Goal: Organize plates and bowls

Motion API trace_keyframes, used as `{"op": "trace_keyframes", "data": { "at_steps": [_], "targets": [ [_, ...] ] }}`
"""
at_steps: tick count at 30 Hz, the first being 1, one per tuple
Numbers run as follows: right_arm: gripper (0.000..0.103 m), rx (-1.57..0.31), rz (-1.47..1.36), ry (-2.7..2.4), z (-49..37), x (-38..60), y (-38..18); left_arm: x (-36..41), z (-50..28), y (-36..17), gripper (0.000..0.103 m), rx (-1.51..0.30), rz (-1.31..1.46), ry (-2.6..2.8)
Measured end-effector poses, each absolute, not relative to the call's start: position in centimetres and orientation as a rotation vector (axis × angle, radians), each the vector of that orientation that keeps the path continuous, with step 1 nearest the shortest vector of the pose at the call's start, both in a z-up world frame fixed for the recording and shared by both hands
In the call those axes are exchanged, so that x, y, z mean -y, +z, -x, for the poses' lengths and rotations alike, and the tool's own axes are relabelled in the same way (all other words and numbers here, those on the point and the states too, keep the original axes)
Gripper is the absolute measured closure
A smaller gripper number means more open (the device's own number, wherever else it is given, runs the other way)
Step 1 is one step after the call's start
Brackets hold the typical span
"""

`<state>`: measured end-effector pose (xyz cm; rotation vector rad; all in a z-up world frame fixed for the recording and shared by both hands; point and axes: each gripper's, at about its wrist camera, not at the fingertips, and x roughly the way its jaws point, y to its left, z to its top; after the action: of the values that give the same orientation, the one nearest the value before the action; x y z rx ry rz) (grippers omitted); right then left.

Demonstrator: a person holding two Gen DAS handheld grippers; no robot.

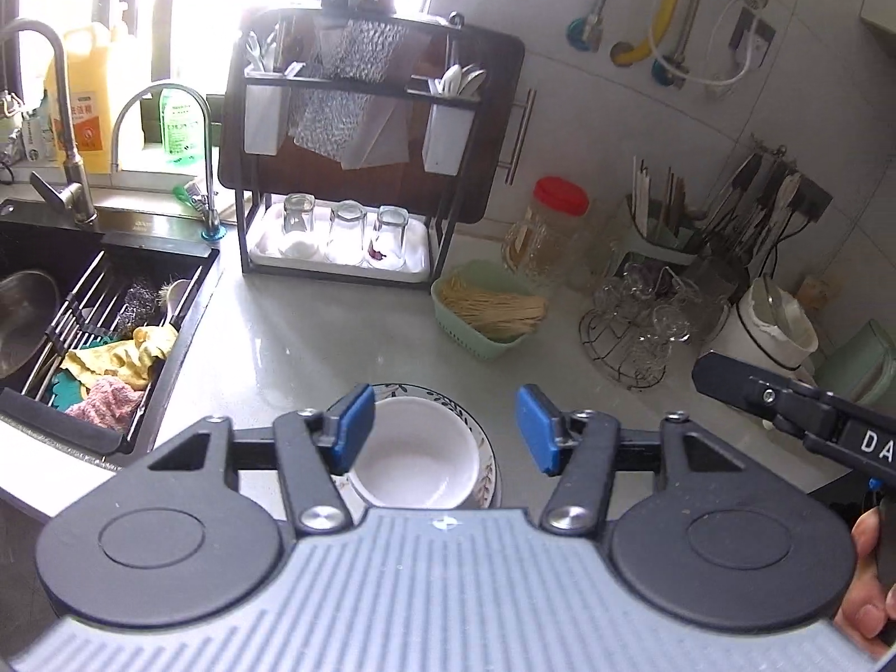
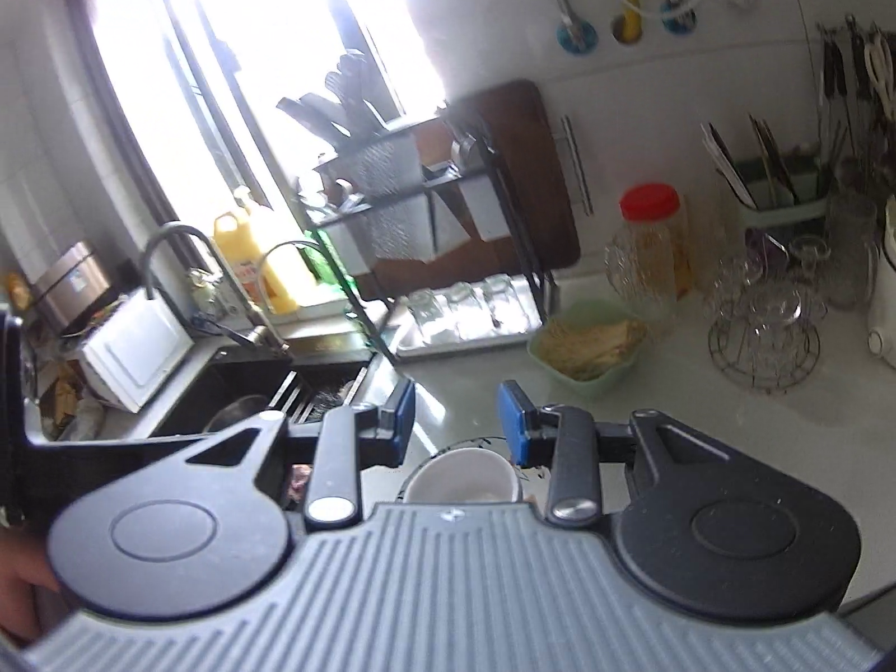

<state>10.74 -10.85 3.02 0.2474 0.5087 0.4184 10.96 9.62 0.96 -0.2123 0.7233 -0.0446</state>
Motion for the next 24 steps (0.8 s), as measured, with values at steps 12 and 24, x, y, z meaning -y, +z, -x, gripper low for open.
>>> {"op": "trace_keyframes", "data": {
  "at_steps": [12, 24],
  "targets": [
    [0.016, -0.404, -0.22, 0.331, -1.4, 14.8, 1.5, -4.3, 1.0, 1.5, 0.006, -0.671, 0.165, 0.006],
    [0.009, -0.369, -0.213, 0.338, 3.3, 15.6, 0.0, -3.1, 6.2, 0.7, 0.005, -0.647, 0.115, 0.074]
  ]
}}
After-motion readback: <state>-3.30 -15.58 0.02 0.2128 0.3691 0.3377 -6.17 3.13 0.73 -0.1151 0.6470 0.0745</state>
